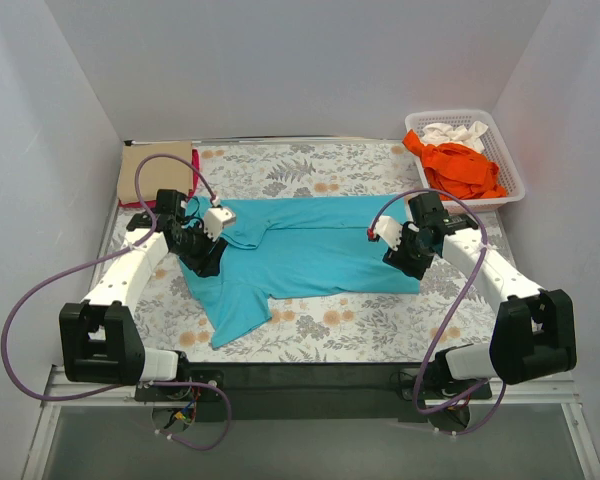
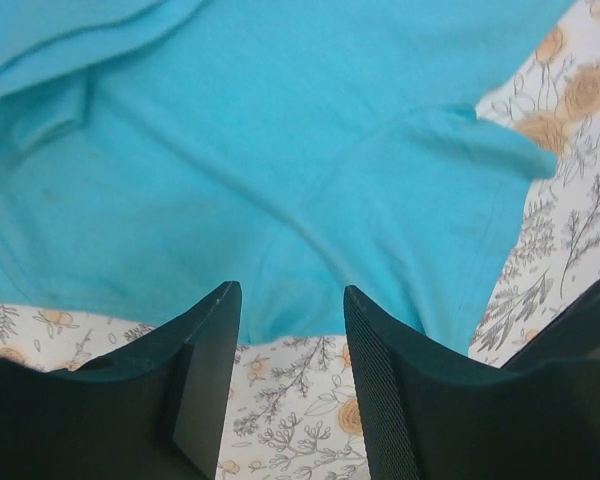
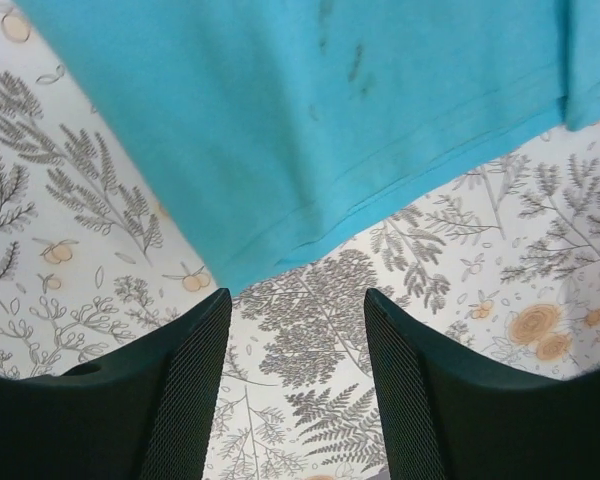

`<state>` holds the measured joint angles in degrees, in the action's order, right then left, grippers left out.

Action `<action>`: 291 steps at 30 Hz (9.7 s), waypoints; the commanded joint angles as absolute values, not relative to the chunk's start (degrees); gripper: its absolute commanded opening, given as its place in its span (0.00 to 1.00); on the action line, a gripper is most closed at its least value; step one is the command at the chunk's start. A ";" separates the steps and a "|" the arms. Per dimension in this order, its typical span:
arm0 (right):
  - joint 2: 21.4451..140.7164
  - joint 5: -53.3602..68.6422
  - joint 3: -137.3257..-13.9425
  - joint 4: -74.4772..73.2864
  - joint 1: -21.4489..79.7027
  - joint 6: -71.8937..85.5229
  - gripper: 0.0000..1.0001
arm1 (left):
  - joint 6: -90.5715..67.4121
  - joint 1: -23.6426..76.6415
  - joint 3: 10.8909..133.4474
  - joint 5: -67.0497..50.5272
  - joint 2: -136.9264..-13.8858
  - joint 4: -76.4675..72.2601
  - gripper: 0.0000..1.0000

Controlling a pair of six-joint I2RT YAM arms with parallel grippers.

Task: Fold and stack the t-shirts
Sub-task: Fold the tshirt

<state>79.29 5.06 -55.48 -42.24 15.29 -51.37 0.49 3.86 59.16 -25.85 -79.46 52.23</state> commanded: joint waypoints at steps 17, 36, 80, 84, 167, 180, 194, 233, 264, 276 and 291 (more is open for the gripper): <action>79.71 -1.67 -40.17 -30.42 19.78 -53.53 0.50 | 1.93 4.04 47.81 -17.93 -72.69 50.80 0.52; 79.80 -4.31 -37.26 -28.65 19.78 -53.88 0.01 | 5.00 3.69 39.12 -14.33 -77.60 42.72 0.38; 91.66 -1.14 -65.91 -39.38 13.36 -61.87 0.01 | 2.64 -8.26 73.56 -24.35 -92.27 51.42 0.00; 95.97 -1.23 -68.90 -39.11 13.18 -63.01 0.01 | 0.98 -8.26 74.88 -24.26 -95.61 49.58 0.00; 96.14 3.08 -76.29 -45.00 10.28 -46.58 0.47 | -19.07 7.47 111.45 -10.99 -126.38 45.44 0.00; 104.33 9.32 -80.43 -43.51 10.28 -46.14 0.47 | -20.22 5.54 108.11 -16.25 -122.62 48.86 0.31; 110.65 5.89 -82.88 -38.94 11.07 -45.44 0.50 | -16.35 8.70 99.93 -22.85 -115.66 46.93 0.39; 131.30 24.79 -127.26 -32.01 28.38 -18.73 0.41 | -26.29 0.70 99.41 -30.50 -115.14 37.97 0.32; 147.57 16.08 -124.45 1.49 38.94 -2.63 0.51 | -18.90 2.02 88.86 -26.37 -115.13 33.84 0.39; 146.25 16.17 -123.40 1.41 38.94 -3.25 0.01 | -16.70 5.27 88.24 -19.26 -118.29 31.11 0.36; 145.55 18.80 -122.17 0.79 38.85 -0.35 0.39 | -18.10 4.75 90.00 -13.97 -119.53 28.48 0.10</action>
